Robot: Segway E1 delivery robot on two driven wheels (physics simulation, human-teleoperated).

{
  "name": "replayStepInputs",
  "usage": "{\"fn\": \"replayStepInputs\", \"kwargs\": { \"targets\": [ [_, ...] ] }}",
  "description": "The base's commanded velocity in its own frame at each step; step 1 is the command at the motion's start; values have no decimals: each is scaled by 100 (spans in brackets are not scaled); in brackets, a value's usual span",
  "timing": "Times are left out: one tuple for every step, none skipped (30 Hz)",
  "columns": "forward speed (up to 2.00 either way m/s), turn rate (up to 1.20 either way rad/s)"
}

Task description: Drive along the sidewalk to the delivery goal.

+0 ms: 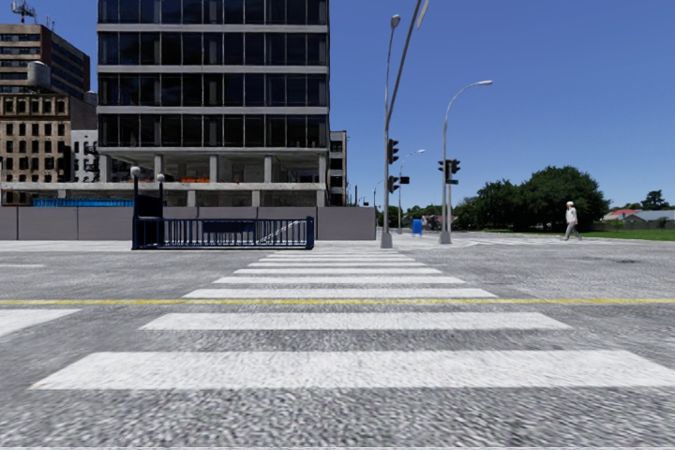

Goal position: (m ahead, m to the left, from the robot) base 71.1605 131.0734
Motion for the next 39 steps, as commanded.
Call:
{"fn": "replayStepInputs", "kwargs": {
  "targets": [
    [200, 0],
    [200, 0],
    [200, 0],
    [200, 0],
    [200, 0],
    [200, 0],
    [200, 0],
    [200, 0],
    [200, 0],
    [200, 0],
    [200, 0],
    [200, 0],
    [200, 0],
    [200, 0],
    [200, 0],
    [200, 0],
    [200, 0],
    [200, 0],
    [200, 0],
    [200, 0],
    [200, 0],
    [200, 0],
    [200, 0],
    [200, 0],
    [200, 0],
    [200, 0],
    [200, 0],
    [200, -8],
    [200, -36],
    [200, -47],
    [200, -47],
    [200, -51],
    [200, -41],
    [200, 0],
    [200, 0],
    [200, 0],
    [200, 0],
    [200, 0],
    [200, 0]
  ]
}}
